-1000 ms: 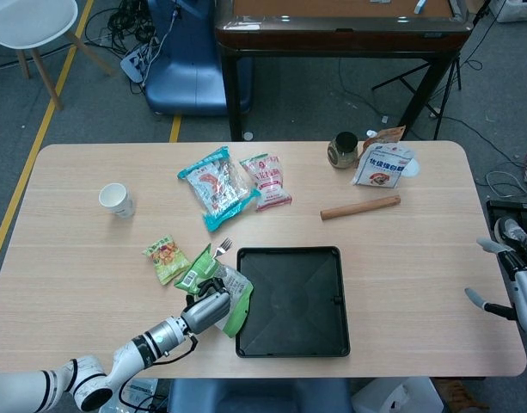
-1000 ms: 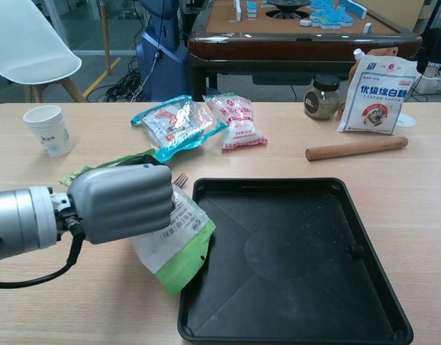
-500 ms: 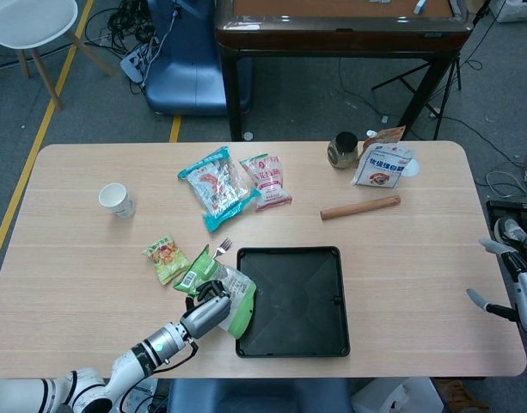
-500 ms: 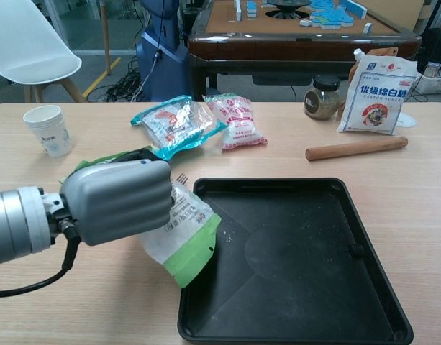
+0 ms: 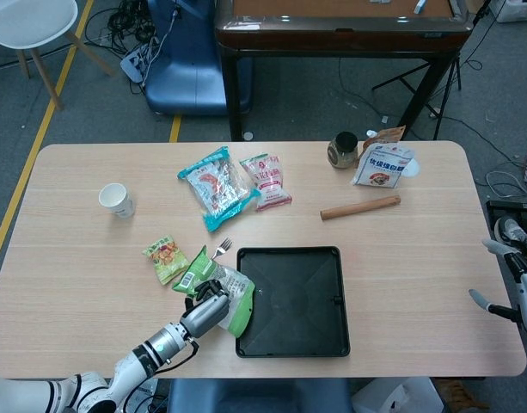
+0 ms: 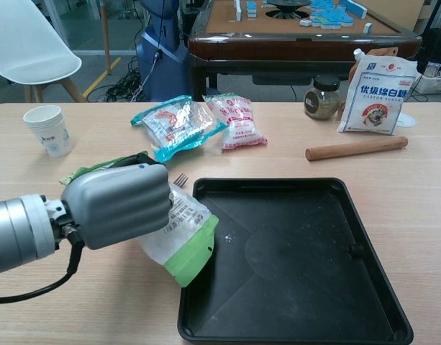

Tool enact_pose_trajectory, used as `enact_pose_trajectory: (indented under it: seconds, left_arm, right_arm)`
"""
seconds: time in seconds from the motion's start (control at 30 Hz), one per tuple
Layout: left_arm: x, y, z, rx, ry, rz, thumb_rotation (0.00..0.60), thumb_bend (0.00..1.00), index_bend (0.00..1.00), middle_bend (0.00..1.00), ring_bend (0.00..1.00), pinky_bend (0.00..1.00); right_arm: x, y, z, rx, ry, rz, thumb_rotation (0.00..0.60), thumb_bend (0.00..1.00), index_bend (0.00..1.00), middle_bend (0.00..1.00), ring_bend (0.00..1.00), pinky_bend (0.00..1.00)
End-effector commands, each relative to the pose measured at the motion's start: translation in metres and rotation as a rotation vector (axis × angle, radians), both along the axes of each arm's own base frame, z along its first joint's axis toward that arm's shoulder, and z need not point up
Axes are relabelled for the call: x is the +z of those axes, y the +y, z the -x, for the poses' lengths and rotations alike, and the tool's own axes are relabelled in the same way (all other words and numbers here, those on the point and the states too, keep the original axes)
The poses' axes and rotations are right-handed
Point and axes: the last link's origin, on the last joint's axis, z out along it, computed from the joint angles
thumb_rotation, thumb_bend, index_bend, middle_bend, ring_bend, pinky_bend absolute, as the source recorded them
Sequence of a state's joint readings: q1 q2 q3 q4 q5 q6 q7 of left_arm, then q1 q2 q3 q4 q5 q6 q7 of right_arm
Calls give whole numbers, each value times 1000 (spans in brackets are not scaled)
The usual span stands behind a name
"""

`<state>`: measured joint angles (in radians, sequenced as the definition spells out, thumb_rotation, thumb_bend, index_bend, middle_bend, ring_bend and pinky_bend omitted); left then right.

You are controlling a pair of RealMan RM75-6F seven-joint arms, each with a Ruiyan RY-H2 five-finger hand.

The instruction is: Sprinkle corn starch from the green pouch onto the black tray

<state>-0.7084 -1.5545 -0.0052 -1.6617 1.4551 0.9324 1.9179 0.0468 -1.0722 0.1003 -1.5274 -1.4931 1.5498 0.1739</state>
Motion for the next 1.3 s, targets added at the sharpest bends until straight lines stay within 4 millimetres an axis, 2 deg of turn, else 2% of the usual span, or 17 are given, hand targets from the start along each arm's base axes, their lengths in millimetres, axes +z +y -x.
enact_pose_trajectory:
  seconds: [0.03,0.37,0.57,0.7,0.83,1.2,1.3]
  left_arm:
    - [7,6,-5,57,-63,42,600,396,465,724,760,977]
    - [24,24,-2,254,-329,152,600,396,466,724,756,977]
    - [37,38,5,469,-610,235,600,396,475,723,752,977]
    - [45,47,16,668,-819,299,600,396,479,722,748,975]
    - [52,53,26,787,-993,341,600,396,484,721,746,975]
    - [55,60,63,993,-1444,472,600,396,487,716,738,970]
    - [54,61,70,1018,-1507,496,600,396,489,716,738,970]
  right_arm:
    - [0,0,0,0,0,1,600,64,241,317,163,221]
    - [1,0,-1,-3,2,1,600,63,241,317,163,221]
    - [1,-1,-3,-3,3,-1,600,63,241,317,163,221]
    - [0,-1,-3,-6,3,-2,600,63,241,317,162,221]
    - [0,-1,-2,-8,3,-3,600,63,241,317,163,221]
    - [0,-3,-2,-11,4,-7,600,63,241,317,163,221]
    - [0,-3,-3,-12,5,-7,600,63,241,317,163,221]
